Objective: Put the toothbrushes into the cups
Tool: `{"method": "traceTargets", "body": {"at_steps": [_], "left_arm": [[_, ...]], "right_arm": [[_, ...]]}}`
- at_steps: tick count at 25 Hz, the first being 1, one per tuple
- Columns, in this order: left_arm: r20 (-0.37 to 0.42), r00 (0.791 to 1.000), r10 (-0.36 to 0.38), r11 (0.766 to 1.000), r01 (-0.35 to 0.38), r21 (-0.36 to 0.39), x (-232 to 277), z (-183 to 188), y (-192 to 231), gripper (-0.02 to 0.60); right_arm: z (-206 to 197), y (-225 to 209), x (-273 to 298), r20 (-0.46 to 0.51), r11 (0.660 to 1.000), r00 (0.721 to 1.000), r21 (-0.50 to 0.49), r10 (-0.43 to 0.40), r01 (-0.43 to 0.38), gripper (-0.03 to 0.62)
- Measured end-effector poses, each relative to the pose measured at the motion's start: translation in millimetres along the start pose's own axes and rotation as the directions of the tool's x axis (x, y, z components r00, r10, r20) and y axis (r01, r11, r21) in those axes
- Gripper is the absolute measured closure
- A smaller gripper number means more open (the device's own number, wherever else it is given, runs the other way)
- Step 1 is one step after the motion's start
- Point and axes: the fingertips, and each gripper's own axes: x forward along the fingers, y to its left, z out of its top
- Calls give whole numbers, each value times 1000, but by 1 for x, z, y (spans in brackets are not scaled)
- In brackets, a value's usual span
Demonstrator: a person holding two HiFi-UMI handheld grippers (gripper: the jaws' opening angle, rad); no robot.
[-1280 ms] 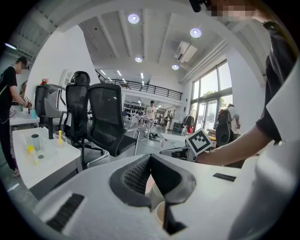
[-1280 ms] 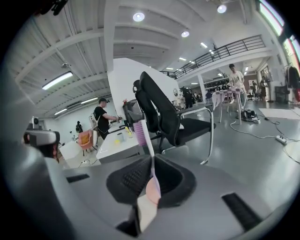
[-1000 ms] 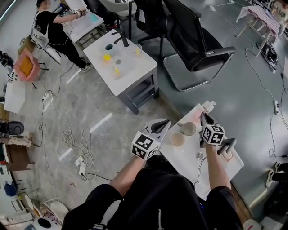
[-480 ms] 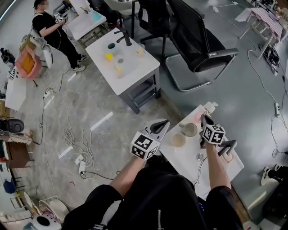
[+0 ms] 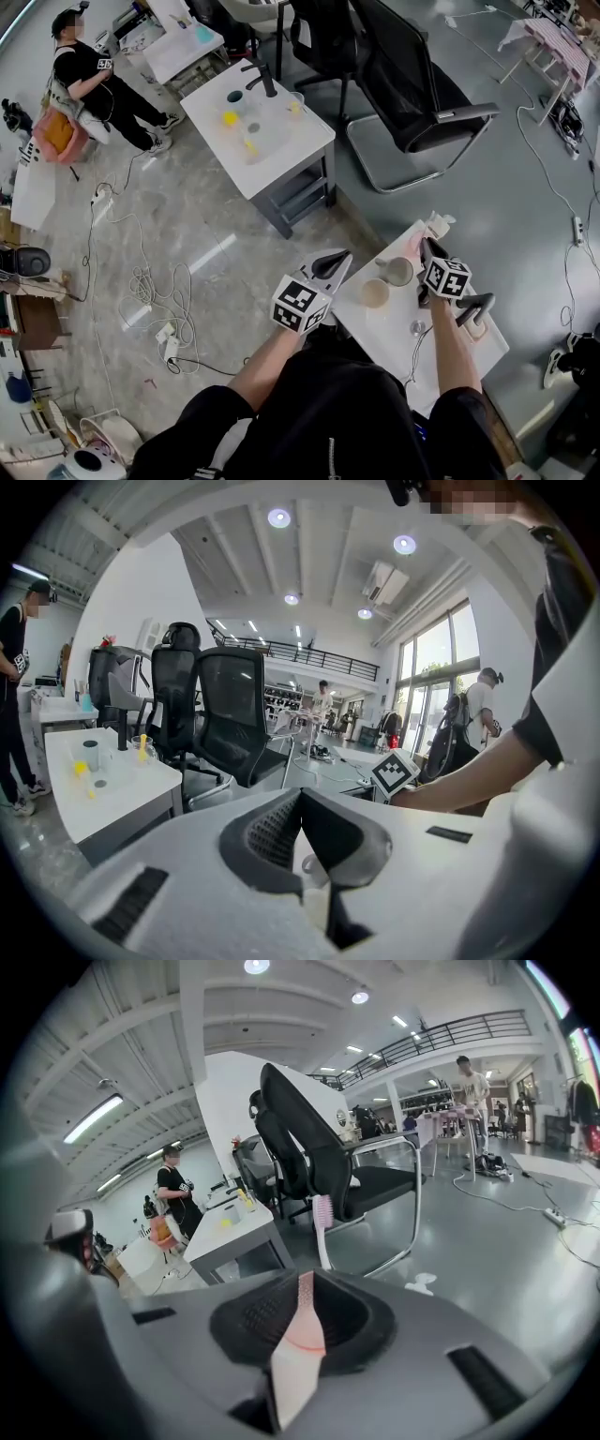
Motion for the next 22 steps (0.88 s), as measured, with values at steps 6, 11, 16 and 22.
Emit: {"method": "traceTargets", "body": {"at_steps": [6, 11, 16, 22], "left_arm": [[5, 1000, -13, 1000, 13, 7, -2, 2, 1, 580], [7, 998, -54, 998, 54, 24, -2, 6, -1, 580], [5, 991, -132, 990, 131, 51, 8, 14, -12, 580], [3, 969, -246, 965, 245, 90, 25, 23, -41, 581]], "right_arm": [[1, 2, -5, 10, 1000, 1000, 6, -12, 12, 564], [8, 17, -21, 65, 1000, 998, -9, -11, 11, 589], [17, 29, -52, 140, 999, 990, 30, -23, 19, 589], [30, 44, -108, 241, 996, 969, 82, -49, 30, 589]]}}
